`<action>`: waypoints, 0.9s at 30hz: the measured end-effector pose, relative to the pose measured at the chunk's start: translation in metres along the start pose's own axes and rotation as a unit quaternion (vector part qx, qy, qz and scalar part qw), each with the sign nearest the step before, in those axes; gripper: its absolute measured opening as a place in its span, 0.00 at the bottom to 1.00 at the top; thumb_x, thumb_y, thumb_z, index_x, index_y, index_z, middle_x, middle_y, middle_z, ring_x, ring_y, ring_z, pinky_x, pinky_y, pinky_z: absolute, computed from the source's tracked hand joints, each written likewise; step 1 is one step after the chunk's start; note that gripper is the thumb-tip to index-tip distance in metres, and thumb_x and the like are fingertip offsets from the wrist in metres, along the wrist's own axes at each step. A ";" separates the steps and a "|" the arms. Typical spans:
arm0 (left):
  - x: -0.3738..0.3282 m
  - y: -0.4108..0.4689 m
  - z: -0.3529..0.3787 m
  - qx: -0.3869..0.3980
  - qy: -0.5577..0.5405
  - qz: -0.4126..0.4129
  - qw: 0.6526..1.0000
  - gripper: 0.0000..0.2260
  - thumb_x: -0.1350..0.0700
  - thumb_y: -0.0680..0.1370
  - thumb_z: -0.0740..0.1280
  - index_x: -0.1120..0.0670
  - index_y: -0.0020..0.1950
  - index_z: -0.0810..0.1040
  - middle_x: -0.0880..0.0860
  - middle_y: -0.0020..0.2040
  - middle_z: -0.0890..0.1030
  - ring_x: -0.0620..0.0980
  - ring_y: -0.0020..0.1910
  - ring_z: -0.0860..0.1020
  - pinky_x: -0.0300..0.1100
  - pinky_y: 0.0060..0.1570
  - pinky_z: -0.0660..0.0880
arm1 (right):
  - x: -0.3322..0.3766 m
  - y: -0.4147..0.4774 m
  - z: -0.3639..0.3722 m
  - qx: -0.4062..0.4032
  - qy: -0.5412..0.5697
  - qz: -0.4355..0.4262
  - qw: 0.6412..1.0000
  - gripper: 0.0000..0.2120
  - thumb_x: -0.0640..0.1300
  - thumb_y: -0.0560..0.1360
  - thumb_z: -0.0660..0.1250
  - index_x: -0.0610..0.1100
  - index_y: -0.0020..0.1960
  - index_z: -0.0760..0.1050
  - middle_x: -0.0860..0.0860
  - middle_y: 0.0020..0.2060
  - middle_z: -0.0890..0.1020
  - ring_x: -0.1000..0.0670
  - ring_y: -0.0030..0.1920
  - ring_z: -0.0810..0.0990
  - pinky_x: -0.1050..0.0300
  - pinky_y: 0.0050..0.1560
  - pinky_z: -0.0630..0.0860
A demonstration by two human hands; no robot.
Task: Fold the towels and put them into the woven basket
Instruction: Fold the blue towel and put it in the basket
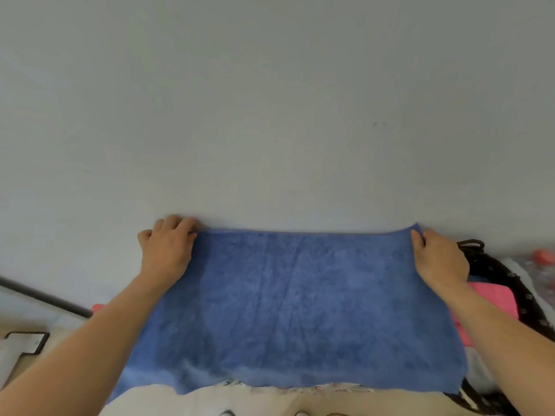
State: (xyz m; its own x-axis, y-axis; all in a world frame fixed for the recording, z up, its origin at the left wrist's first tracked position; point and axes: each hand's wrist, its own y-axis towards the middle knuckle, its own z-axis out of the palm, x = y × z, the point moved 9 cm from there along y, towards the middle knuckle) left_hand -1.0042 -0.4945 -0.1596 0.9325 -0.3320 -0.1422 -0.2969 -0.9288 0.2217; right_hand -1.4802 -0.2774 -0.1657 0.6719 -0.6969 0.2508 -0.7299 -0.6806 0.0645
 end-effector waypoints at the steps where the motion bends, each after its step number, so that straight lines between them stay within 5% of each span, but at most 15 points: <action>1: 0.005 -0.003 0.002 -0.013 0.002 -0.016 1.000 0.08 0.61 0.76 0.65 0.50 0.51 0.78 0.53 0.50 0.77 0.59 0.50 0.73 0.50 0.47 0.60 | -0.003 0.001 0.001 0.001 -0.003 0.004 1.000 0.22 0.56 0.81 0.50 0.41 0.57 0.76 0.38 0.50 0.81 0.36 0.50 0.79 0.50 0.41 0.67; 5: 0.003 -0.017 0.005 -0.032 -0.034 -0.057 0.997 0.10 0.69 0.70 0.63 0.56 0.45 0.78 0.58 0.44 0.76 0.62 0.44 0.73 0.51 0.41 0.66 | -0.019 0.003 0.011 0.022 0.021 0.058 0.998 0.19 0.53 0.80 0.54 0.40 0.53 0.76 0.37 0.49 0.81 0.36 0.49 0.79 0.50 0.42 0.68; 11: -0.137 -0.061 0.023 0.052 -0.134 0.159 0.977 0.14 0.56 0.72 0.60 0.52 0.53 0.81 0.53 0.55 0.80 0.57 0.51 0.78 0.51 0.49 0.78 | -0.043 0.007 0.029 0.078 0.110 0.161 0.978 0.16 0.46 0.79 0.57 0.35 0.53 0.77 0.33 0.53 0.79 0.34 0.53 0.78 0.49 0.48 0.72; 17: -0.243 -0.101 0.055 0.108 -0.063 0.228 0.965 0.21 0.42 0.78 0.53 0.44 0.68 0.72 0.54 0.72 0.70 0.54 0.69 0.70 0.58 0.67 0.66 | -0.037 -0.010 0.033 0.152 0.202 0.105 0.962 0.21 0.51 0.82 0.54 0.35 0.55 0.77 0.39 0.55 0.80 0.39 0.57 0.77 0.52 0.53 0.69; 19: -0.254 -0.105 0.061 0.105 -0.031 0.232 0.967 0.22 0.42 0.78 0.52 0.44 0.70 0.71 0.54 0.73 0.68 0.54 0.70 0.69 0.59 0.67 0.65 | -0.044 -0.025 0.025 0.168 0.237 0.099 0.952 0.18 0.51 0.81 0.57 0.36 0.52 0.76 0.43 0.50 0.81 0.43 0.51 0.77 0.54 0.48 0.69; 22: -0.255 -0.104 0.065 0.117 -0.004 0.227 0.967 0.22 0.43 0.78 0.52 0.44 0.70 0.71 0.54 0.73 0.68 0.55 0.70 0.69 0.61 0.66 0.65 | -0.055 -0.062 0.017 0.214 0.290 0.087 0.929 0.10 0.49 0.80 0.61 0.44 0.55 0.73 0.50 0.49 0.77 0.50 0.50 0.75 0.51 0.53 0.72; 27: -0.281 -0.116 0.052 0.108 -0.047 0.220 0.968 0.21 0.48 0.78 0.52 0.50 0.67 0.73 0.57 0.71 0.71 0.58 0.68 0.71 0.60 0.65 0.67 | -0.079 -0.111 0.019 0.253 0.333 0.105 0.902 0.05 0.47 0.77 0.66 0.49 0.53 0.73 0.51 0.48 0.79 0.51 0.49 0.79 0.50 0.52 0.76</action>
State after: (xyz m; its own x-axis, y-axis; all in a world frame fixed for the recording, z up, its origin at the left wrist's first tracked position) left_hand -1.2424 -0.3022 -0.1961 0.6868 -0.7069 -0.1689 -0.7063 -0.7040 0.0744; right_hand -1.4497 -0.1516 -0.2113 0.1788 -0.6460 0.7421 -0.5683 -0.6835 -0.4581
